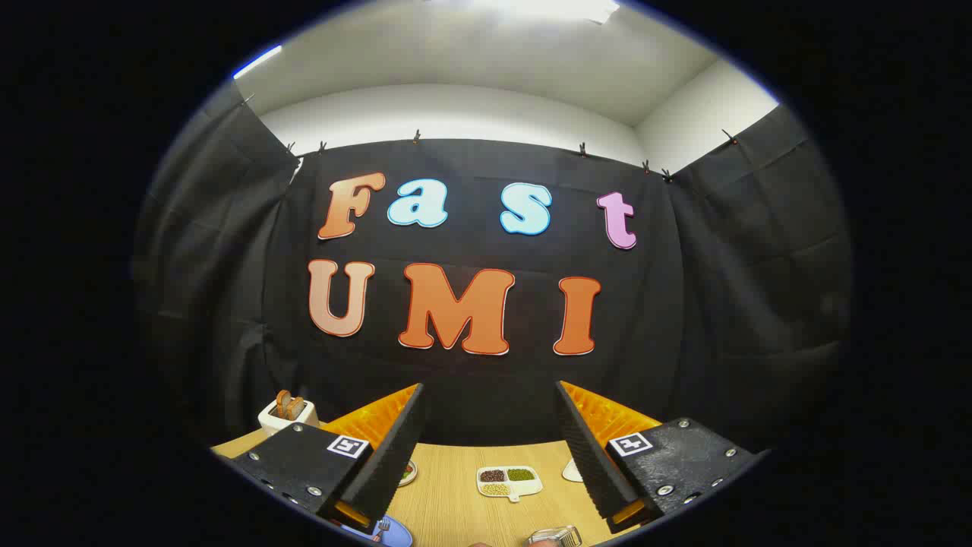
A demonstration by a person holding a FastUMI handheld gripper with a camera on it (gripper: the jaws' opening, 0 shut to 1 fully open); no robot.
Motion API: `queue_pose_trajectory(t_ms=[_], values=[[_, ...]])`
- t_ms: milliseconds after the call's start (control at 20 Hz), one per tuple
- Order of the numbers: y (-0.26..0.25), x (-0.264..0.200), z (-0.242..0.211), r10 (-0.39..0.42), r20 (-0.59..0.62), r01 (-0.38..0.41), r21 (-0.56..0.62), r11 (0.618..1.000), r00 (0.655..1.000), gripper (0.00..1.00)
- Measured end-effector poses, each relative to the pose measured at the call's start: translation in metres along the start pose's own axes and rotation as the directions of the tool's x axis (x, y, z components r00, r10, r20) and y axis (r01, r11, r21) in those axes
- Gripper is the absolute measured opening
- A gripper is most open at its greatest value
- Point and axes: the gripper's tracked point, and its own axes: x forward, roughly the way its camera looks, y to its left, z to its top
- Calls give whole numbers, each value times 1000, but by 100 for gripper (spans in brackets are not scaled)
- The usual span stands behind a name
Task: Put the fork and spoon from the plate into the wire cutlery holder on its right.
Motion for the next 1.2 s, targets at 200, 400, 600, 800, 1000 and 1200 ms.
queue_pose_trajectory(t_ms=[200,400,600,800,1000,1200], values=[[3,0,3,3,-9,-3,8,1000,1000,99],[11,1,11,11,4,-11,6,1000,1000,99],[22,1,5,25,-16,-25,-19,999,1000,99],[41,0,-8,53,-64,-54,-7,999,997,99],[79,-7,-51,125,-201,-121,32,992,972,98],[113,-10,-95,195,-342,-187,55,981,919,98]])
